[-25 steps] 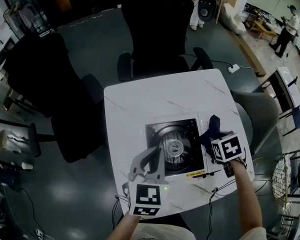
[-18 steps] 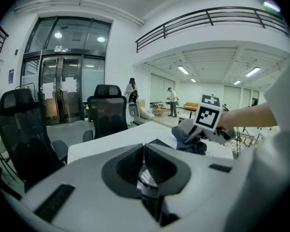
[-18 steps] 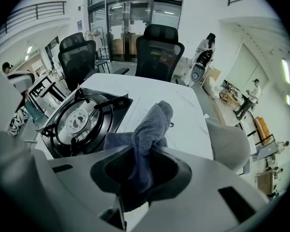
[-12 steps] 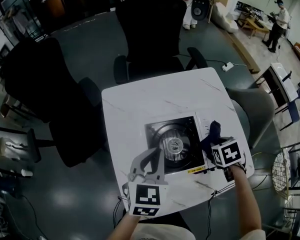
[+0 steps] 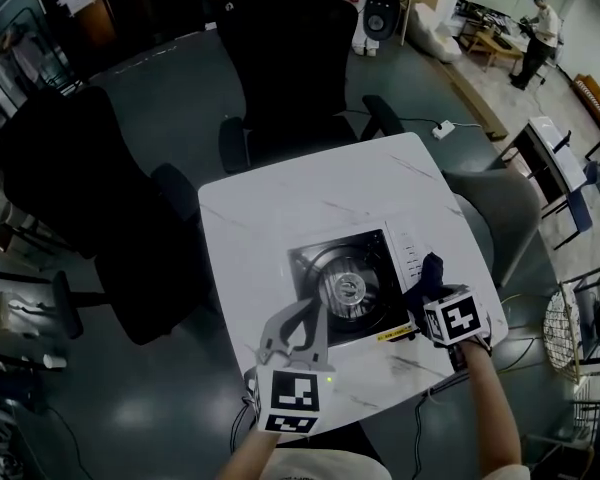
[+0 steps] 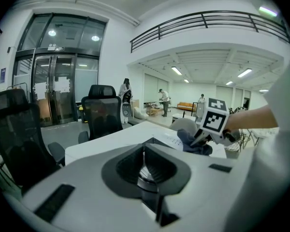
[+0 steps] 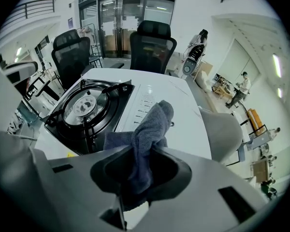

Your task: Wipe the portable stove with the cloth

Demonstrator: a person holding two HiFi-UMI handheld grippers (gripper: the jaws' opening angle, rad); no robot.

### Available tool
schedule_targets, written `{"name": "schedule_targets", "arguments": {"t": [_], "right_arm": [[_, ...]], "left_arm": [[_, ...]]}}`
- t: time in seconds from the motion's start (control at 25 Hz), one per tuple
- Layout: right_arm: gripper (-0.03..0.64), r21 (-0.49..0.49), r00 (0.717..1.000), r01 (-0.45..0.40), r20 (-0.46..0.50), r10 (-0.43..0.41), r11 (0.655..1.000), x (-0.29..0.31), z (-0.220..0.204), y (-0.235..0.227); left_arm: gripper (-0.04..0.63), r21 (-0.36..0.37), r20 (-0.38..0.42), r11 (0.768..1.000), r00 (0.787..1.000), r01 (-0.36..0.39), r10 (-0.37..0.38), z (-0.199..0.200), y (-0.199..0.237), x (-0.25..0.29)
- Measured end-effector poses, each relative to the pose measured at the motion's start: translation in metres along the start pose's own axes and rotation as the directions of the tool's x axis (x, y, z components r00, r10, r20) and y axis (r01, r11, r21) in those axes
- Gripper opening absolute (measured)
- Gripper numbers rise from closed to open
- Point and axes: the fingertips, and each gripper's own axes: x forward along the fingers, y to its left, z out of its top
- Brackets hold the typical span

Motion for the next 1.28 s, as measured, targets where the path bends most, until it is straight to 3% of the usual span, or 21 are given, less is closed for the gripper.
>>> {"name": "schedule_targets", "arguments": {"t": [0.52, 0.8, 1.28], "right_arm": [[0.098, 0.101, 0.998, 0.056, -0.042, -0.052, 0.993, -0.019, -0.038, 0.011], [0.098, 0.224, 0.996, 0.087, -0.025, -0.084, 0.971, -0.026, -0.054, 0.025], [0.098, 0.321, 0.994, 0.107, -0.002, -0.112, 0.941, -0.032, -0.060, 0.055]], "left_arm": [[0.021, 0.026, 0.018, 0.999, 0.999, 0.046, -0.047, 0.005, 0.000, -0.008], [0.021, 0.023, 0.011, 0.997, 0.997, 0.070, -0.070, -0.001, -0.002, -0.013], [0.021, 0.025, 0.014, 0.996, 0.996, 0.082, -0.082, -0.004, 0.007, -0.022]]}}
